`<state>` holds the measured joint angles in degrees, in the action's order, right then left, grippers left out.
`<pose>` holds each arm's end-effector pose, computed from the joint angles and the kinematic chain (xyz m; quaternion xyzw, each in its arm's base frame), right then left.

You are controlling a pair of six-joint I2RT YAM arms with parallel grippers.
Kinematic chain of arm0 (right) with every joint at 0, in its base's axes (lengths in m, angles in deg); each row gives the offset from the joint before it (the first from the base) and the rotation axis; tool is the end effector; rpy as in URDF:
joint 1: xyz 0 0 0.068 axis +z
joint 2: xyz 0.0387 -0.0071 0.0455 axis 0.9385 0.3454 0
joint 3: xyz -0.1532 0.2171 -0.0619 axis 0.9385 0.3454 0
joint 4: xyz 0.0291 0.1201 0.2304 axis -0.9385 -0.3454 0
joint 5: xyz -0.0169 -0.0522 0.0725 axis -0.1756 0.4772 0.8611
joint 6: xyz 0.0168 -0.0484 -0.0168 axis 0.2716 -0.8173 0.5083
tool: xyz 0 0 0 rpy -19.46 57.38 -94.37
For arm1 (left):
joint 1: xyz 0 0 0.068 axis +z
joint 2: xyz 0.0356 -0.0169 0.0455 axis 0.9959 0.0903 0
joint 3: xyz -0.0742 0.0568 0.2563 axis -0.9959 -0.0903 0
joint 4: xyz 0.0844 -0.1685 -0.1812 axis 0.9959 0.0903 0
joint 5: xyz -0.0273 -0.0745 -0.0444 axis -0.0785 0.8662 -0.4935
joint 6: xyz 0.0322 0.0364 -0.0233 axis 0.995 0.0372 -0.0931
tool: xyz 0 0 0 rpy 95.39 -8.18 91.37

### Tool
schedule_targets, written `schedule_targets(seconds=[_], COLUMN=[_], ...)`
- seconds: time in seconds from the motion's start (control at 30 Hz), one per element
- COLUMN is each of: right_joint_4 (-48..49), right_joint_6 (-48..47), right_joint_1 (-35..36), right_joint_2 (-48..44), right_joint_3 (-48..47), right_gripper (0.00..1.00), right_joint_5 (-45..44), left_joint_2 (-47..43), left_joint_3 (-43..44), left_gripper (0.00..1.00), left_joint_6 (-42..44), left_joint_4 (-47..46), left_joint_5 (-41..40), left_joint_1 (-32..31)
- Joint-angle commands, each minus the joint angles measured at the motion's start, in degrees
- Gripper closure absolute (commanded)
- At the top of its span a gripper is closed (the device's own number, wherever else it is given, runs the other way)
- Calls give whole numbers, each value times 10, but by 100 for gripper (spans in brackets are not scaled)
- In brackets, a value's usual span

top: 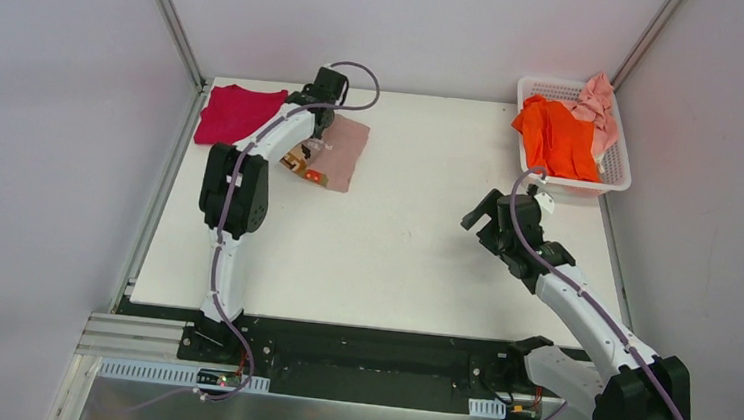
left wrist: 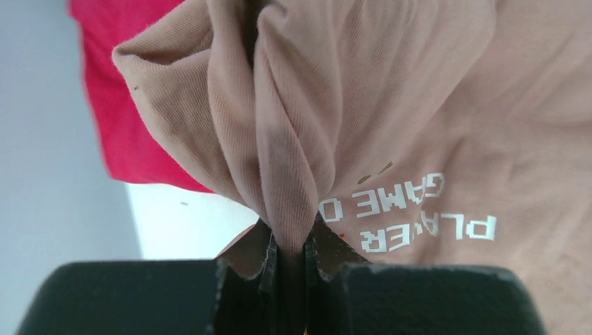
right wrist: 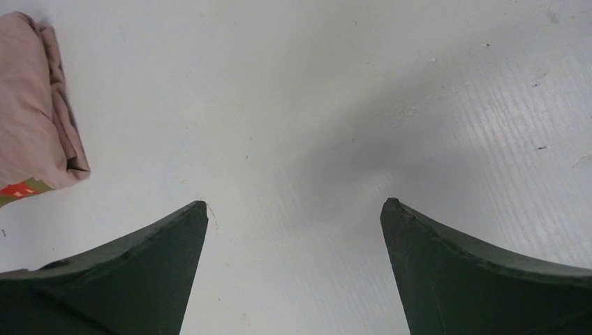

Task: Fold and stack the t-shirts
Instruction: Put the neatly folded tshirt into the corner of the board with the left arm

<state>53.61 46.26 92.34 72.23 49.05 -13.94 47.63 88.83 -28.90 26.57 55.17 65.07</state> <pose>0.2062 0.0753 0.2418 0.1430 0.8776 0.0999 0.4465 0.4683 -0.1499 0.2367 0.1328 0.8926 0.1945 0.3843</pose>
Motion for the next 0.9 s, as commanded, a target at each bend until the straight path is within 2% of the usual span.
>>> schedule_targets(seconds=[0.0, 0.3, 0.57, 0.87], right_joint_4=[13, 11, 12, 7], right_joint_6=[-15, -22, -22, -22], right_joint_1=[3, 4, 4, 5], right_joint_2=[-9, 18, 37, 39], right_joint_3=[-1, -10, -14, -14], right_gripper=[1, 1, 1, 1], right_joint_5=[-25, -40, -41, -48], left_joint_2=[2, 18, 36, 11], left_joint_3=[69, 164, 243, 252], left_gripper=[100, 100, 100, 100], left_joint_6=[123, 167, 176, 161], left_joint_4=[3, 3, 5, 9], left_joint_5=[-51, -18, -15, 7], left_joint_1=[36, 97, 115, 123])
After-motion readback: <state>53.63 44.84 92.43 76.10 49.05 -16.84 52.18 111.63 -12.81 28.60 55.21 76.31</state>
